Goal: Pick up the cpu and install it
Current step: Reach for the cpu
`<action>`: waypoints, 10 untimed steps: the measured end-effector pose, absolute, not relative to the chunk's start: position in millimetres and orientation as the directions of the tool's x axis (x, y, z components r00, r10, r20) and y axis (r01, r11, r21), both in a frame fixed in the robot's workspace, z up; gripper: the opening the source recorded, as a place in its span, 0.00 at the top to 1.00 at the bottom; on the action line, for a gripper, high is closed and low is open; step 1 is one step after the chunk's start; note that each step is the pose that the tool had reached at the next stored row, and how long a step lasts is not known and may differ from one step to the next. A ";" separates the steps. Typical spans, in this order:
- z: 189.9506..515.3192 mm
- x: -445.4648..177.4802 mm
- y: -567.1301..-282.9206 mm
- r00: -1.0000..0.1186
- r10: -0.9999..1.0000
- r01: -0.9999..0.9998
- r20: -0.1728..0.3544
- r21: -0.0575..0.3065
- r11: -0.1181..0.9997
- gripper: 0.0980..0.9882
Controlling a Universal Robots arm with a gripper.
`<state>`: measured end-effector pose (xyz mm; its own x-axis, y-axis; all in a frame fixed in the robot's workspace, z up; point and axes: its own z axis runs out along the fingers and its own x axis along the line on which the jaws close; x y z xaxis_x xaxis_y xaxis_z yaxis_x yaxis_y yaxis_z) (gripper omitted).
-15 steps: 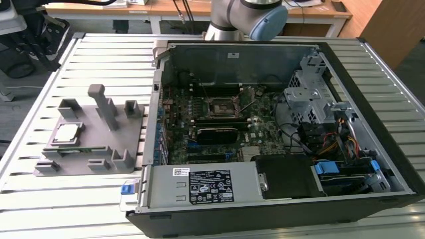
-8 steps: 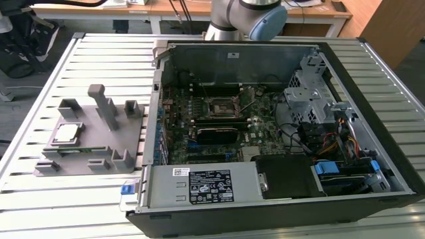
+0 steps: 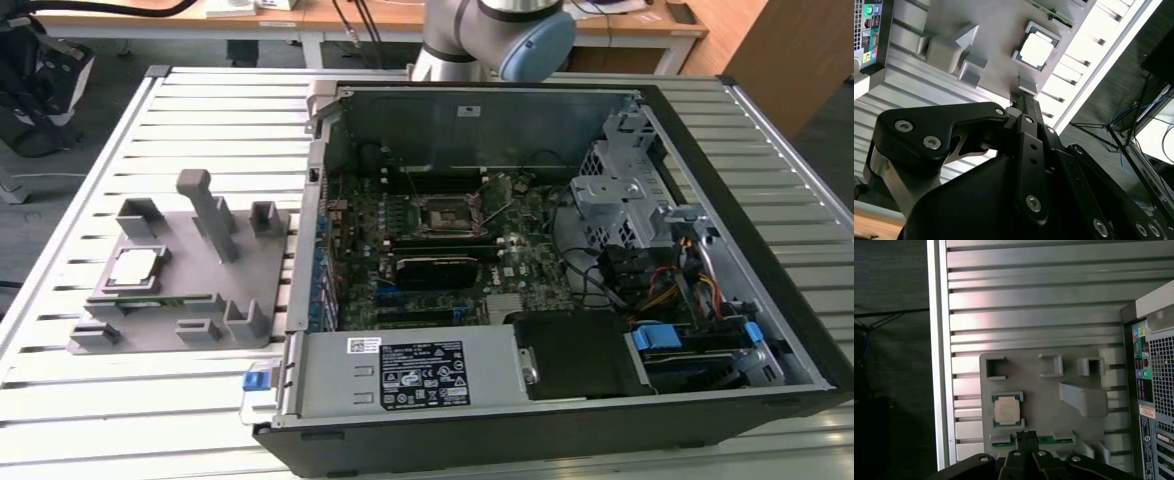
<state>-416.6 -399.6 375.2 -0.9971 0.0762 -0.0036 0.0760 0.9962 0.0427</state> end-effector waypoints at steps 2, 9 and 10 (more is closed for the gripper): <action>375.1 -420.5 -399.7 -0.997 0.076 0.076 -0.003 0.043 0.996 0.99; 374.0 -428.2 -399.7 -0.997 0.076 0.076 0.000 0.043 0.996 0.99; 373.6 -428.7 -399.7 -0.997 0.076 0.076 0.001 0.043 0.996 0.99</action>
<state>-428.7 -399.7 373.6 -0.9971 0.0762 0.0009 0.0761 0.9962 0.0425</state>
